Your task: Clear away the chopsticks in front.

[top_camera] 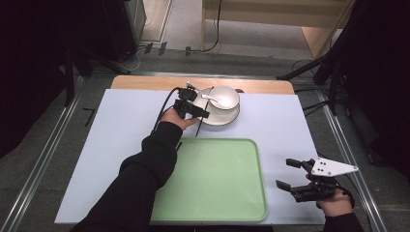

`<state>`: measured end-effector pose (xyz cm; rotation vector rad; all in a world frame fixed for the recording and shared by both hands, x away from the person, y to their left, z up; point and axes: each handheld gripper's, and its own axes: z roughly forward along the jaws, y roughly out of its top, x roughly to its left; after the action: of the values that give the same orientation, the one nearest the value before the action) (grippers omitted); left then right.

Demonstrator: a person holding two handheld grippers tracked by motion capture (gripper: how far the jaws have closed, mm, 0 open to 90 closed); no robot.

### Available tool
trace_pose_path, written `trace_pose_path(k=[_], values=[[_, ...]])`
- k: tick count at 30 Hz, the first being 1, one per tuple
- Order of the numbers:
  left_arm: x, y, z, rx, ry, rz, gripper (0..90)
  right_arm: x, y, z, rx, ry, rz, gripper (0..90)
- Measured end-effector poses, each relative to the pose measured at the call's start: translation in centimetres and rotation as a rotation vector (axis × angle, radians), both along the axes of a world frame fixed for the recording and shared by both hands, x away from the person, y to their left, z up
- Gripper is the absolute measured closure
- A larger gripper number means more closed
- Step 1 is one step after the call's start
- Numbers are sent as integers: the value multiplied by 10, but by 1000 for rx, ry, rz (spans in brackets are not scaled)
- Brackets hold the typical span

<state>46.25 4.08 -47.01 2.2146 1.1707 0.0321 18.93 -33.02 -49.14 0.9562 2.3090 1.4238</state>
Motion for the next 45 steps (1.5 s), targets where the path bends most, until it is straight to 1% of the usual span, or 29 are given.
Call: trace_pose_path(k=[1,3,4,7,8,10,11,12,14,15,17,18,20,23,25,27,31,39,41,42,45], values=[[1,-1,-2,0,1,4,422,-1,0,0,0,2,0,163],[4,-4,-8,13,-3,30,443,-1,-1,0,0,3,-2,163],[6,-5,-11,19,2,35,458,-1,-1,0,-1,3,-6,163],[10,-6,-17,18,0,57,529,-2,-2,0,2,-2,-4,163],[10,-7,-19,14,1,69,551,-3,-2,0,1,3,-8,163],[12,-7,-22,8,14,86,604,-3,-3,0,1,2,-11,163],[14,-7,-24,8,19,87,636,-3,-3,0,1,1,-11,163],[15,-8,-26,0,29,92,657,-4,-3,0,1,0,-10,163],[15,-10,-30,0,43,105,703,-4,-3,0,0,0,-10,163],[16,-11,-31,3,49,108,747,-4,-3,0,0,1,-11,163],[17,-13,-33,-6,63,140,795,-4,-3,0,-2,1,-11,163],[17,-13,-33,-4,65,146,823,-4,-3,0,0,1,-11,163],[17,-14,-33,-2,63,167,839,-4,-3,0,-2,2,-10,163],[17,-15,-33,1,67,185,856,-4,-3,0,0,1,-10,163],[18,-13,-32,-7,77,194,859,-4,-3,0,-1,1,-10,163],[18,-12,-31,-10,76,201,860,-4,-3,0,-1,1,-9,163],[19,-5,-22,-31,67,213,860,-4,-3,0,-1,0,-8,163],[16,20,1,-15,59,210,859,-4,-3,-1,-2,3,-6,163],[14,27,8,-22,59,210,859,-4,-2,0,-3,3,-7,163],[13,31,12,-20,52,200,859,-4,-2,0,-5,3,-7,163],[9,38,20,-33,44,195,859,-3,-1,0,-7,1,-6,163]])
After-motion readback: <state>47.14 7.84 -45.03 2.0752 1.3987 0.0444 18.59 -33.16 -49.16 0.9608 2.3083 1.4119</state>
